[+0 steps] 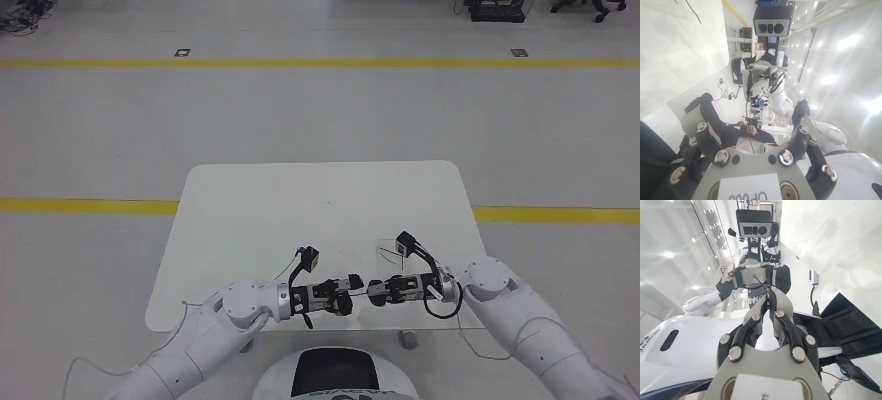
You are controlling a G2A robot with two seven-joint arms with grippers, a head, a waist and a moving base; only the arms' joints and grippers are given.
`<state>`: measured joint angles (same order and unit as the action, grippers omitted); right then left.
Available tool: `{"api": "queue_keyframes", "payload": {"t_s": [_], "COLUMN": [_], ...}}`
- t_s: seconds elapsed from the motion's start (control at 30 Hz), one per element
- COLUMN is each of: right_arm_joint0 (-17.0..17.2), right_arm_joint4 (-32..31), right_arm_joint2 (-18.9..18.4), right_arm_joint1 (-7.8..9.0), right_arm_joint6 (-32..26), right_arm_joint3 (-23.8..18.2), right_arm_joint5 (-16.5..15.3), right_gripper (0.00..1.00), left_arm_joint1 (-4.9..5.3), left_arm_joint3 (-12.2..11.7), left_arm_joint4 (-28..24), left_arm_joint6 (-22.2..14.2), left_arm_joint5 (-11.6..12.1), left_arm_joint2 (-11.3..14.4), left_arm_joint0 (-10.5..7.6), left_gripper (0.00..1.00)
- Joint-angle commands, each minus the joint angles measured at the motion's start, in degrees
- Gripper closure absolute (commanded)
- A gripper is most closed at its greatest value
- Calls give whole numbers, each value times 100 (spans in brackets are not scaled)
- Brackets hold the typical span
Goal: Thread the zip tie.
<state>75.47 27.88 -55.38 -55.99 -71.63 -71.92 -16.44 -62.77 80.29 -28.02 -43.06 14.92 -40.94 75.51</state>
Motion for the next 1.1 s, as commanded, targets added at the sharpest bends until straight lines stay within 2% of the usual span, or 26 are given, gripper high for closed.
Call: {"api": "queue_keyframes", "payload": {"t_s": [0.0, 0.37, 0.47, 0.5, 0.53, 0.57, 0.93, 1.07], "right_arm_joint0": [-4, -12, -10, -9, -8, -9, 13, 18], "right_arm_joint4": [-2, 4, 5, 9, 8, 7, 85, 122], "right_arm_joint2": [2, 9, 7, 6, 6, 5, 5, 6], "right_arm_joint1": [-3, -22, -26, -27, -28, -29, -47, -57], "right_arm_joint6": [-1, 26, 36, 37, 35, 33, 23, 29], "right_arm_joint3": [1, -20, -22, -21, -20, -19, 37, 63], "right_arm_joint5": [-1, -10, -21, -23, -22, -19, -65, -93], "right_gripper": [100, 100, 100, 100, 100, 100, 100, 100], "left_arm_joint1": [0, -4, -6, -6, -6, -7, -14, -19], "left_arm_joint3": [-4, -42, -50, -51, -53, -54, -76, -89], "left_arm_joint4": [-5, -41, -49, -51, -50, -48, -111, -173], "left_arm_joint6": [-4, -37, -37, -36, -34, -34, -70, -105], "left_arm_joint5": [-1, -11, -14, -13, -12, -11, 49, 82], "left_arm_joint2": [3, 26, 32, 34, 37, 39, 67, 76], "left_arm_joint0": [-5, -29, -35, -36, -36, -37, -41, -38], "left_gripper": [0, 0, 18, 31, 37, 49, 83, 87]}}
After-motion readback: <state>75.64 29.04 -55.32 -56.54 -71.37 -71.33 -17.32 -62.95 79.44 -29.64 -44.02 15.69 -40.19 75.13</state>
